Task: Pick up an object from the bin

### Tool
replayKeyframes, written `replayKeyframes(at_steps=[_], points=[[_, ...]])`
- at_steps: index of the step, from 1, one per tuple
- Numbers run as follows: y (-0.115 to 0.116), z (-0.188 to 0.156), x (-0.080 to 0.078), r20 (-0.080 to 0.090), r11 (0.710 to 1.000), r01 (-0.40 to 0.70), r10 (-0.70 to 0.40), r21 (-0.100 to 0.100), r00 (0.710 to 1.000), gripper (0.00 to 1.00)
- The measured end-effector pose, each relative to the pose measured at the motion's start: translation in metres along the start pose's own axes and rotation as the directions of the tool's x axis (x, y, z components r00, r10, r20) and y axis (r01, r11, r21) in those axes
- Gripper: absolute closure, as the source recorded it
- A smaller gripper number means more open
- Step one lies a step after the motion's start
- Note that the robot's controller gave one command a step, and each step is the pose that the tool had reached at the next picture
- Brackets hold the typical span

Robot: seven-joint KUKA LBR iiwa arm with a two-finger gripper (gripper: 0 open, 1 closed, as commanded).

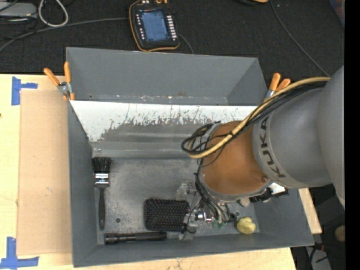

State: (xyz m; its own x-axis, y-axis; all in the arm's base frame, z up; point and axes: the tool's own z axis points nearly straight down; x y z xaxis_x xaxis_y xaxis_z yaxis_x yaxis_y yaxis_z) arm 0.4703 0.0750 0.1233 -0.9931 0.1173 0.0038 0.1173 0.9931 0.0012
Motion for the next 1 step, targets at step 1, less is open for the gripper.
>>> replayKeyframes(at_steps=[1], points=[[0.0026, 0.0495, -0.0061, 0.008, 1.000, -0.016, 0.016, 0.001, 1.000, 0.00]])
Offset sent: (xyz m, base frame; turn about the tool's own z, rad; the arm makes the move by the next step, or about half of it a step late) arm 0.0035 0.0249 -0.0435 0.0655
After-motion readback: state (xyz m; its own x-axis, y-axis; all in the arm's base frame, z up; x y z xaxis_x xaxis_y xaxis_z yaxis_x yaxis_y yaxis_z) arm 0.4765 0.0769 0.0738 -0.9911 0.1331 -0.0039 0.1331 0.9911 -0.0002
